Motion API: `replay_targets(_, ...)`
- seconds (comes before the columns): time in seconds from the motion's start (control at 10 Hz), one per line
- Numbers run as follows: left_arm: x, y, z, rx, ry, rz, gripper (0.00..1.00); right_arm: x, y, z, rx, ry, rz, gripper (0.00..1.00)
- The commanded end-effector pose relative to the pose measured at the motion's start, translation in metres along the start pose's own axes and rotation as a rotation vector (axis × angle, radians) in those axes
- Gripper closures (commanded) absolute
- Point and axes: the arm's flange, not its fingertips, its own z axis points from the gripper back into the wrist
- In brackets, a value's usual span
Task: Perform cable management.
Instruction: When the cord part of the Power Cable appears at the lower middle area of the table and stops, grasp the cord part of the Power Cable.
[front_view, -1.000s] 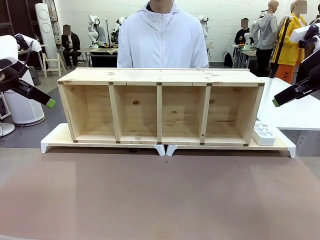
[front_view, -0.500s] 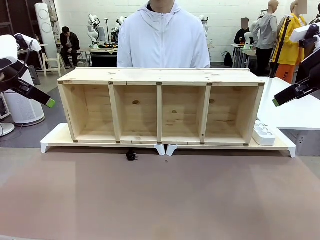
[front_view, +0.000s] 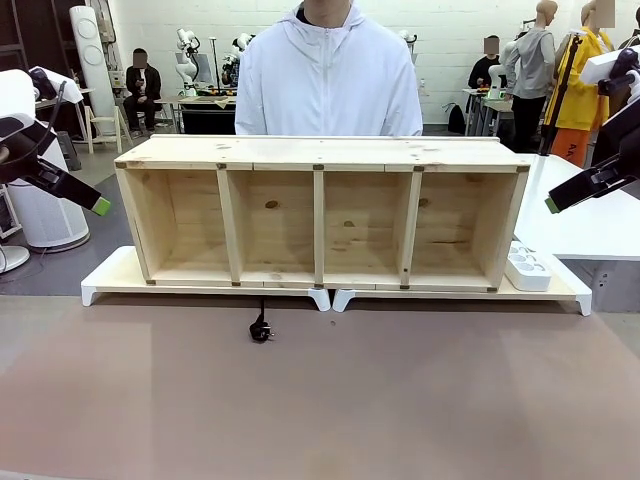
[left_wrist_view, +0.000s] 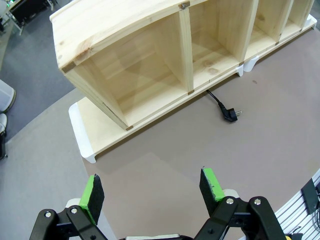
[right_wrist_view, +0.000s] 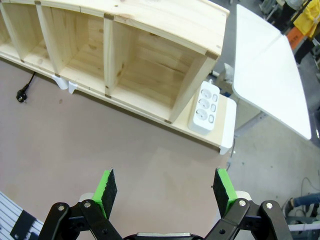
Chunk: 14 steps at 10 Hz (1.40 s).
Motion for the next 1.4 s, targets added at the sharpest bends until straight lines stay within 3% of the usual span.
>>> replay_targets(0.0,-0.0001,-0.0004,0.0004,0.000,0.001,0.003,0.00,-0.0007,-0.0010,0.0002,-0.003,0.004,-0.002,0.00)
replay_targets(1.3,-0.0001,-0.0004,0.0004,0.000,0.001,0.003,0.00,-0.0007,-0.0010,0.0002,-0.003,0.004,-0.002,0.00)
